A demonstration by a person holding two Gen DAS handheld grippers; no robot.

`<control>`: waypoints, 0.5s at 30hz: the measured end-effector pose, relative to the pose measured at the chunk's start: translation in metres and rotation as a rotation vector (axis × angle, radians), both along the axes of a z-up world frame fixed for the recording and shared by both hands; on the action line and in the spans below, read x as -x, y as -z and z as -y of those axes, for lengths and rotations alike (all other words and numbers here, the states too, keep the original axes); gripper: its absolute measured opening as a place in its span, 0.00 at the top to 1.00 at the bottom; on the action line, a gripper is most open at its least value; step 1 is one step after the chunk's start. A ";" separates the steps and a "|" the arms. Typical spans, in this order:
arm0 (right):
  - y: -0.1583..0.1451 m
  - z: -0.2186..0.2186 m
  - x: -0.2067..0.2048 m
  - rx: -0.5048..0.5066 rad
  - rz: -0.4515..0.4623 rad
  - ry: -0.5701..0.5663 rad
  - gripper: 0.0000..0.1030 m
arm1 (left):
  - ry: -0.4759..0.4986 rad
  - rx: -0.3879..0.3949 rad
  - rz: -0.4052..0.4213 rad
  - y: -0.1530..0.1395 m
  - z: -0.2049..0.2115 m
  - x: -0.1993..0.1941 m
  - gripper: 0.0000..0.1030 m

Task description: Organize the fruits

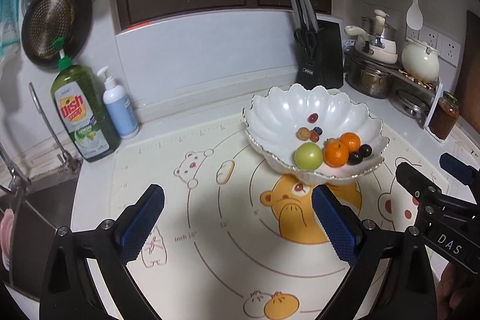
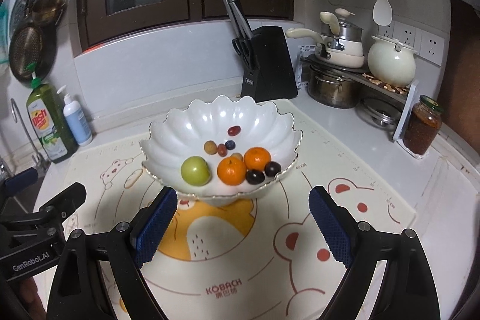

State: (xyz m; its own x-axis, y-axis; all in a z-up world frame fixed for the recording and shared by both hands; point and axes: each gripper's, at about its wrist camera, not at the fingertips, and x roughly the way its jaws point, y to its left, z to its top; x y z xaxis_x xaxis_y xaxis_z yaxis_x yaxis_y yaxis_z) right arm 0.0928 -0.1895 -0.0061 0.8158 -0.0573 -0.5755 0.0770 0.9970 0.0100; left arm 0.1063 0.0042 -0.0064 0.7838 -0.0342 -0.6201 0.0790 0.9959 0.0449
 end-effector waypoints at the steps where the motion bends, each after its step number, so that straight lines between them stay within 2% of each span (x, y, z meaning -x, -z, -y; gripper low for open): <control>1: 0.000 -0.001 0.003 0.002 0.001 -0.002 0.12 | -0.002 0.003 0.001 0.001 -0.001 0.003 0.03; 15: -0.007 -0.010 0.050 0.005 0.036 -0.005 0.12 | -0.017 0.028 0.046 -0.001 -0.013 0.057 0.03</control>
